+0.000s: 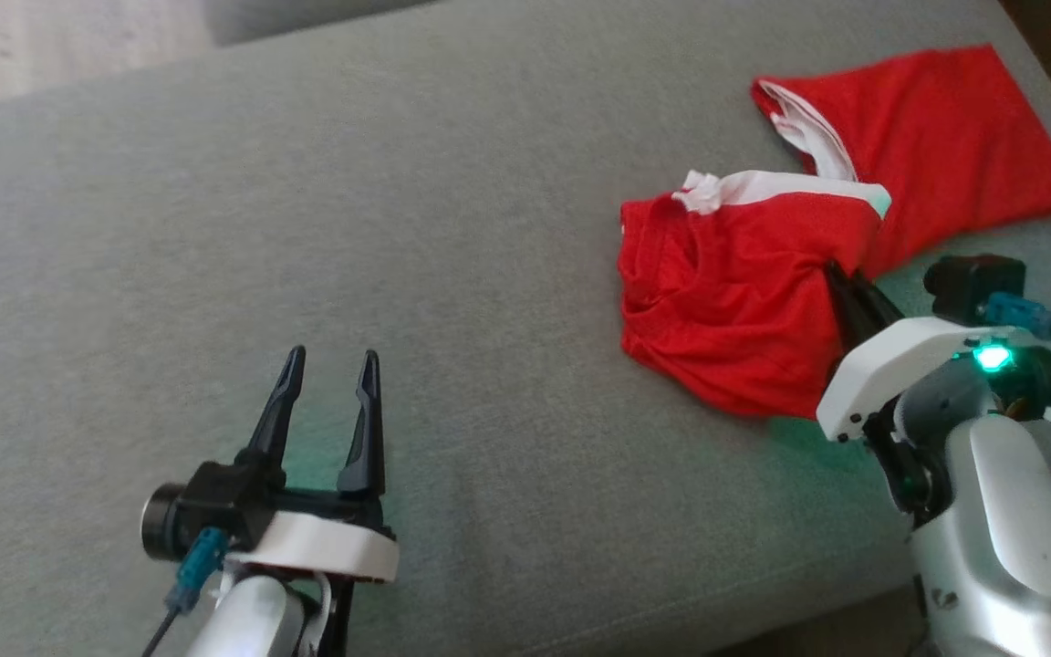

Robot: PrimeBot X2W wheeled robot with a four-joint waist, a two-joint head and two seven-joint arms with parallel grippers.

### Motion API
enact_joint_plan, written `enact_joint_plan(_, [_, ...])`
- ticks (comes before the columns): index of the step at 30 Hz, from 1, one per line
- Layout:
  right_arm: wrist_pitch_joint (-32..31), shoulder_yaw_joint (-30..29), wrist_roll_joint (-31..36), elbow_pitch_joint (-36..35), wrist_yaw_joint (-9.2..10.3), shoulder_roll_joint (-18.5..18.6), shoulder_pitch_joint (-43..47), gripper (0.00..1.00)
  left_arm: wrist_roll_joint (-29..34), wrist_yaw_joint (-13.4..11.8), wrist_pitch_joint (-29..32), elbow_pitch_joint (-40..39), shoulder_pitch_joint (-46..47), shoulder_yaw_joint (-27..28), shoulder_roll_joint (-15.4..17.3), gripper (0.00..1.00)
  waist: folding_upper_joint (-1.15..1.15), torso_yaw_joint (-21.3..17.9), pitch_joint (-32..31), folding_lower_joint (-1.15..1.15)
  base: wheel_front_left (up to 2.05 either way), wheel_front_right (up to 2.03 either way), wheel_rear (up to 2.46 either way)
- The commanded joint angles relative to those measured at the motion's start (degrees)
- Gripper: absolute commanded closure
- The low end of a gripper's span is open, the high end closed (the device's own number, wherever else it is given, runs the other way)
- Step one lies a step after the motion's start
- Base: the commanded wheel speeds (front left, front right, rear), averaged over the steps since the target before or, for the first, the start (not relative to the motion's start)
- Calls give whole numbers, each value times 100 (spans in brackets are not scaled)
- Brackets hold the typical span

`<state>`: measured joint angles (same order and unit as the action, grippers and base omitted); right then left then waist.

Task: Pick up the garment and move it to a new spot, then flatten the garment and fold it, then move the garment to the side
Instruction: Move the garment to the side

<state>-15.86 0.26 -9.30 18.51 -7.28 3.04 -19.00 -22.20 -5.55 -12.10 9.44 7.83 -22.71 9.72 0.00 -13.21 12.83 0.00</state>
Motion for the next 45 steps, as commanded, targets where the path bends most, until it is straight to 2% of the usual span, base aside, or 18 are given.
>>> enact_joint_plan(1, [-25, 95, 52, -272, -21, 10, -135, 100, 32, -4, -1, -172, 197, 133, 85, 0, 0, -195, 218, 0, 0, 0, 0])
enact_joint_plan(5, [-75, -1, 107, -352, -21, 60, -258, 100, 34, 2, 32, -144, 230, 102, 108, 0, 0, -64, 205, 0, 0, 0, 0])
enact_joint_plan(9, [-217, -79, 162, -294, -21, 302, -513, 100, 11, -20, 25, -119, 224, 98, 100, 0, 0, 232, 139, 0, 0, 0, 0])
enact_joint_plan(13, [-459, -173, 197, -120, -21, 806, -813, 100, -27, -39, -2, -90, 184, 96, 74, 0, 0, 616, 85, 0, 0, 0, 0])
enact_joint_plan(23, [-1200, -594, 455, 475, -21, 2328, -1489, 100, -42, -59, -52, -127, 92, 33, 67, 0, 0, 1416, 253, 0, 0, 0, 0])
enact_joint_plan(27, [-1326, -842, 592, 726, -21, 2686, -1640, 100, -15, -41, -40, -167, 110, -27, 87, 0, 0, 1607, 372, 0, 0, 0, 0])
enact_joint_plan(32, [-1331, -1152, 785, 1067, -21, 2926, -1711, 100, 14, -41, -16, -211, 125, -88, 100, 0, 0, 1704, 474, 0, 0, 0, 0])
enact_joint_plan(37, [-1123, -1590, 1092, 1333, -21, 2905, -1691, 100, 36, -54, 29, -233, 126, -149, 120, 0, 0, 1680, 551, 0, 0, 0, 0])
enact_joint_plan(38, [-1016, -1674, 1179, 1347, -21, 2868, -1704, 96, 41, -53, 38, -231, 129, -162, 124, 0, 0, 1660, 560, 0, 0, 0, 0])
enact_joint_plan(39, [-928, -1763, 1285, 1370, -21, 2816, -1719, 40, 44, -48, 48, -227, 132, -178, 128, 0, 0, 1638, 563, 0, 0, 0, 0])
enact_joint_plan(40, [-831, -1801, 1376, 1385, -21, 2753, -1728, 0, 46, -46, 55, -220, 137, -190, 131, 0, 0, 1612, 563, 0, 0, 0, 0])
enact_joint_plan(45, [-218, -1836, 1666, 1416, -21, 2425, -1866, 0, 54, -48, 91, -212, 179, -236, 140, 0, 0, 1466, 539, 0, 0, 0, 0])
